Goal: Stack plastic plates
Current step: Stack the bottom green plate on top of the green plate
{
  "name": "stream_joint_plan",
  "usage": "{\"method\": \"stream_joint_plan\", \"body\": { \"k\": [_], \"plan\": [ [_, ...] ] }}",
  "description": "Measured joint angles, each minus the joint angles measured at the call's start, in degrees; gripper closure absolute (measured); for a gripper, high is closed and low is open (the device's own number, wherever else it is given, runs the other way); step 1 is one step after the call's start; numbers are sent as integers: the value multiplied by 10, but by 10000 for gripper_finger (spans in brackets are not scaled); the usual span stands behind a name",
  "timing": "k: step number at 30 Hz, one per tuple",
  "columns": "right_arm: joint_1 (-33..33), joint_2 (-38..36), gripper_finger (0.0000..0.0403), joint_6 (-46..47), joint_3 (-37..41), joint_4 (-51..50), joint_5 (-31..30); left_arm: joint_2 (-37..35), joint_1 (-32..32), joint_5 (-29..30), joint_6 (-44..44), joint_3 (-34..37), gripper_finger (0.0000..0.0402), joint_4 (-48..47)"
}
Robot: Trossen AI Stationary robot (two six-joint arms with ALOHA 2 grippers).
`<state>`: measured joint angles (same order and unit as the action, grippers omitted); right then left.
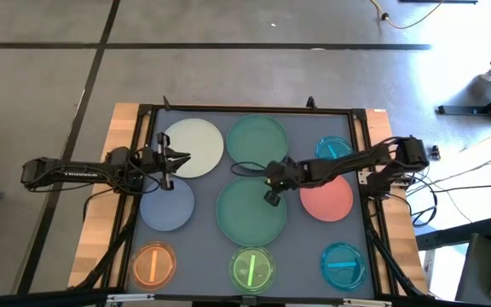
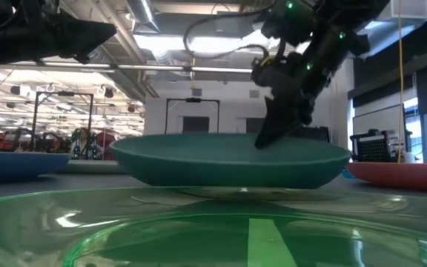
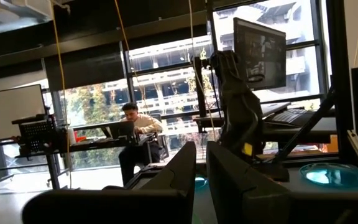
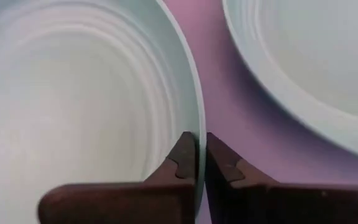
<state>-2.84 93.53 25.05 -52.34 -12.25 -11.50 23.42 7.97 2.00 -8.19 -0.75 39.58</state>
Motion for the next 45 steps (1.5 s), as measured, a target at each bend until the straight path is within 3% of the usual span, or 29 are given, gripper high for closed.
{"method": "stream_joint_plan", "body": {
  "k": [11,19,29,38,45],
  "plan": [
    [77,-100,403,-49,1,-1,6,0,0,0,0,0,370,0],
    [203,-133,403,-83,1,59,39,0,0,0,0,0,370,1],
    [358,-47,403,-88,0,122,101,0,0,3,-1,0,370,5],
    [375,20,399,-88,0,148,106,0,0,3,-14,0,370,5],
    [374,23,331,-90,0,137,85,0,0,3,-14,0,370,5]
  ]
}}
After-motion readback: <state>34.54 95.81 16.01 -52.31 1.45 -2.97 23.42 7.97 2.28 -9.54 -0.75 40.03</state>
